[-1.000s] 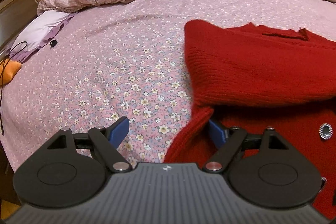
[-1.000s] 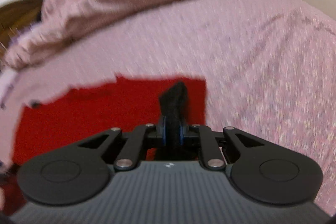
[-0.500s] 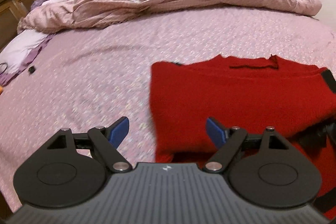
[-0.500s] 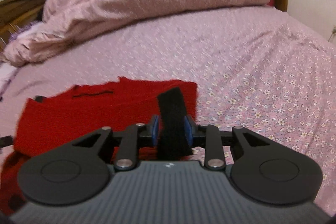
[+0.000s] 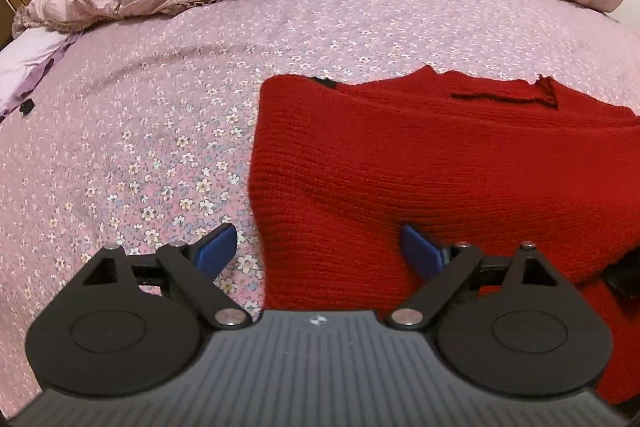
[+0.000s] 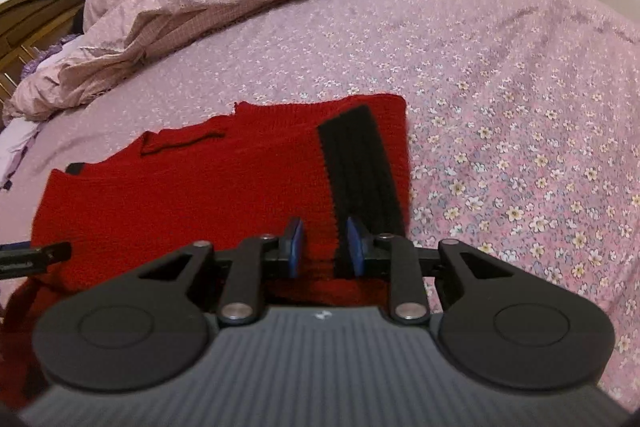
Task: Fold small clothes
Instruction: 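Lay the cuff down flat and open the right gripper, then move both grippers to the ribbed hem of the cardigan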
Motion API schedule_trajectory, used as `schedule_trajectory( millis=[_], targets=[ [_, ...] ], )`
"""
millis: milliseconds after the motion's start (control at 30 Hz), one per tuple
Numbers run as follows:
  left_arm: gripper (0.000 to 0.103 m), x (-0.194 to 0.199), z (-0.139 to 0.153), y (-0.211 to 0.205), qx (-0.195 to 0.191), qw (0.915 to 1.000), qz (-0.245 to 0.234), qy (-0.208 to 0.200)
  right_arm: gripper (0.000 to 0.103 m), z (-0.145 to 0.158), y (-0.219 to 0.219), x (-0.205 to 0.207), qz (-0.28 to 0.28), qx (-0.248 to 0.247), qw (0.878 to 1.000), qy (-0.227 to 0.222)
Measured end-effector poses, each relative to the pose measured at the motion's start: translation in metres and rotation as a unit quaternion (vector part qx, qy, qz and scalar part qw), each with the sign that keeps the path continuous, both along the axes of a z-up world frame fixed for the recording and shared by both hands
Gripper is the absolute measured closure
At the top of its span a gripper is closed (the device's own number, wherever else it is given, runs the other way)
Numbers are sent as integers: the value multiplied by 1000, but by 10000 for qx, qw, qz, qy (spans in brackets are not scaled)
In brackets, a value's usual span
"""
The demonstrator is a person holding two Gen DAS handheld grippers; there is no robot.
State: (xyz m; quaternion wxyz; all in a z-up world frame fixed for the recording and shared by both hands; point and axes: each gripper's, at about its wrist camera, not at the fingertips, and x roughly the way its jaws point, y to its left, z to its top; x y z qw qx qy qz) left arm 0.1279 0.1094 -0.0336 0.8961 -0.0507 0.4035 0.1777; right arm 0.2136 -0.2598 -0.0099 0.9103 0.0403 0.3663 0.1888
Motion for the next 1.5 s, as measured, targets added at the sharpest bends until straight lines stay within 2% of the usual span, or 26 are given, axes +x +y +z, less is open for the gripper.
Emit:
schedule_trajectory(
  millis=[133,300,400,533,633,833,1067,1233,1500],
  targets=[
    [10,0,0,-1,55,10000,-3,-2,77,-3,-1,0,-48,38,9999,-109],
    [10,-5,7,-2,56,10000,33,16,76,0,-5,-1,-96,111,9999,-77],
    [10,-12,14,-5,185,9998,14,26,74,5,-7,-3,-127,184,9997,-21],
    [10,-27,25,-8,321,9995,5,26,52,16,-12,-14,-11,372,9993,-20],
    [10,-40,33,-9,347,9994,19,16,44,25,-14,-28,100,262,9995,-139],
    [10,-68,48,-12,337,9994,-6,-60,44,35,-34,-46,334,321,9988,176],
    [10,-101,58,-20,392,9992,-88,-91,43,43,-51,-71,435,2,9985,347],
    [10,-125,58,-26,392,9992,-101,-23,43,42,-63,-90,515,-169,9976,425],
    [10,-164,48,-32,175,9997,16,160,43,27,-80,-113,512,-269,9959,694]
  ],
)
